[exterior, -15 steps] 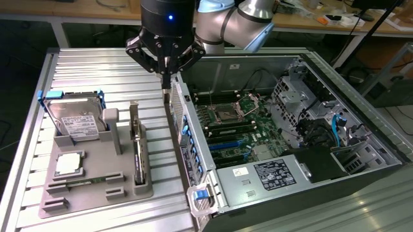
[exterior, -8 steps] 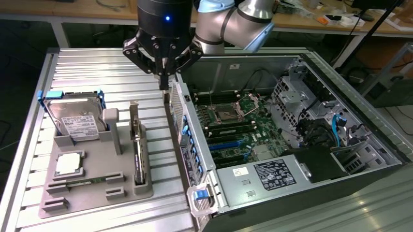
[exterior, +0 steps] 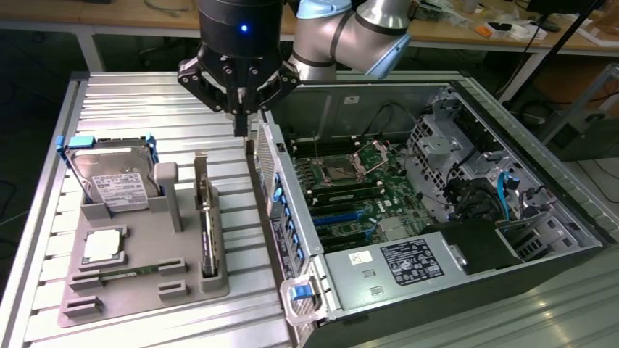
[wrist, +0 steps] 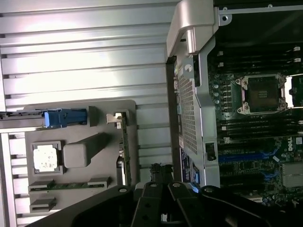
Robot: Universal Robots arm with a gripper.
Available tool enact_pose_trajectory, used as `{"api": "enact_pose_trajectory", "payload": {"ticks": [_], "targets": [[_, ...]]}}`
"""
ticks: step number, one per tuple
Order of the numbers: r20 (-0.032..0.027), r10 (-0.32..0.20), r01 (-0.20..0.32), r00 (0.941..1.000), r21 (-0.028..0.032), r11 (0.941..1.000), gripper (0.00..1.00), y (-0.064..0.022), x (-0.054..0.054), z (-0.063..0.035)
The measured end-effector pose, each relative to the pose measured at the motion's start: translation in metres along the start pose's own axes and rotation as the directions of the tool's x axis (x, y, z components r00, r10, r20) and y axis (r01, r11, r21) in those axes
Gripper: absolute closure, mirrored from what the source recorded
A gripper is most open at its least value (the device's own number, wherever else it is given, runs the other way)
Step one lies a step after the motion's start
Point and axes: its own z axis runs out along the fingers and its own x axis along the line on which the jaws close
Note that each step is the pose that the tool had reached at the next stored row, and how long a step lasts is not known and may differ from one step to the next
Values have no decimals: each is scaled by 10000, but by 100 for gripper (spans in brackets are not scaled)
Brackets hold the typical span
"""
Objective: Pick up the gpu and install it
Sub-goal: 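Reach for the gpu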
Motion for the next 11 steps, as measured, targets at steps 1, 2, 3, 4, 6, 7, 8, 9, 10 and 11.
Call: {"api": "enact_pose_trajectory", "payload": {"ticks": [1, 2, 3, 4, 6, 7, 8, 9, 10, 11], "targets": [[0, 0, 0, 10000, 0, 10000, 89, -3, 8, 0], [0, 0, 0, 10000, 0, 10000, 89, -5, 16, -1], [-1, 0, 0, 10000, 0, 10000, 89, -8, 25, -1], [0, 0, 0, 10000, 0, 10000, 89, -11, 35, -1], [0, 0, 0, 10000, 0, 10000, 89, -16, 53, -2], [0, 0, 0, 10000, 0, 10000, 89, -18, 61, -2], [0, 1, -1, 10000, 0, 10000, 89, -22, 73, -2], [0, 0, 0, 10000, -1, 10000, 89, -25, 79, -2], [-1, 0, 0, 10000, 0, 10000, 89, -28, 87, -3], [0, 0, 0, 10000, 0, 10000, 89, -30, 95, -3]]}}
